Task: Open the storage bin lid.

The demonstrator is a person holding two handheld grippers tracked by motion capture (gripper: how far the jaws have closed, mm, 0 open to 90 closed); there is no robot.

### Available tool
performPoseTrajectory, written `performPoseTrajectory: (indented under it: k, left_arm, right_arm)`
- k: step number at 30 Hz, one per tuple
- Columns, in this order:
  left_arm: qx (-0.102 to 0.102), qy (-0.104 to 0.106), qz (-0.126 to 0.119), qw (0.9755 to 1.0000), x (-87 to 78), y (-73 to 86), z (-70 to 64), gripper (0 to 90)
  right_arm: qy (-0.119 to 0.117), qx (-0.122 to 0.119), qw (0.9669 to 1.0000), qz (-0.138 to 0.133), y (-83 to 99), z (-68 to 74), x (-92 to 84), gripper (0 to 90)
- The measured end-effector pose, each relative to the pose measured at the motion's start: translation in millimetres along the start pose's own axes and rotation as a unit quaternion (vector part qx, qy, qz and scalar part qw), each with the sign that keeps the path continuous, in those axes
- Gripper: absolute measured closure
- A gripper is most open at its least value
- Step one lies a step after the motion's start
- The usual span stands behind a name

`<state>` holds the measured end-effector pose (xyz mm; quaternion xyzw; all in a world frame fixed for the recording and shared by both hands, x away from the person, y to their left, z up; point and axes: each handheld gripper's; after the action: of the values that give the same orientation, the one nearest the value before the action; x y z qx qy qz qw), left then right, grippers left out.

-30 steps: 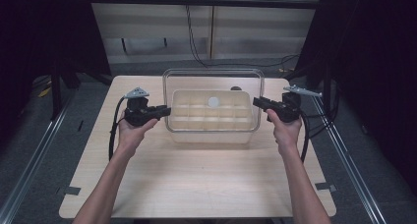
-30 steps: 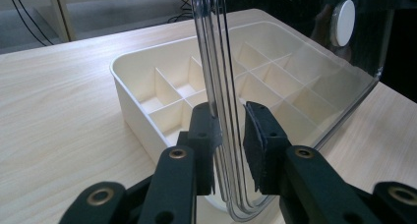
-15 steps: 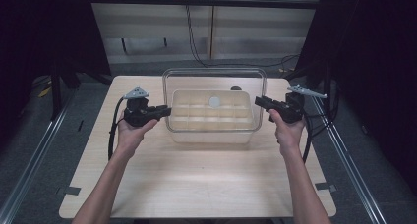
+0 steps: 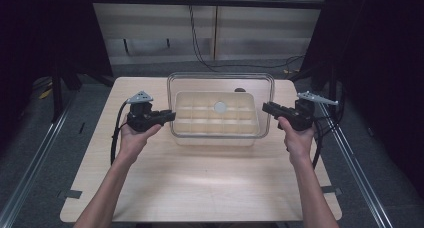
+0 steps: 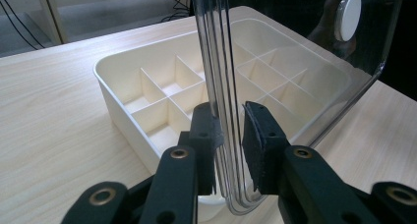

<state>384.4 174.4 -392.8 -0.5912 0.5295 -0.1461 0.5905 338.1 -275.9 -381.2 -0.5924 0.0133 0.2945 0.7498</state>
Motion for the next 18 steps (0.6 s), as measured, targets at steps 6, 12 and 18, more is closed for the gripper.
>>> performPoseTrajectory:
  k: [6, 12, 18]
  left_arm:
    - [0.005, 0.001, 0.007, 1.0000, -3.0, 3.2, -4.2, 75.6]
    - [0.003, 0.001, 0.003, 1.0000, -8.3, 3.1, -7.8, 75.5]
    - [0.013, -0.004, 0.004, 0.9999, -14.0, 4.7, -14.7, 75.4]
  right_arm:
    - [0.004, 0.000, 1.0000, 0.007, 12.0, 1.9, -2.5, 69.5]
    - [-0.003, -0.002, 1.0000, 0.003, 9.7, 5.5, -8.2, 69.9]
    - [-0.008, -0.004, 1.0000, 0.003, 7.9, 8.3, -13.5, 70.2]
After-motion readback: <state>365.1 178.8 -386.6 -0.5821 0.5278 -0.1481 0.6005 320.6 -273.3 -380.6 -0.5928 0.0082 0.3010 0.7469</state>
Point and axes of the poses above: each handheld gripper's, and its own axes: x roughly forward along the jaws, y roughly out of its underside, z roughly to its left, and after that the axes turned 8 degrees about y, right-handed
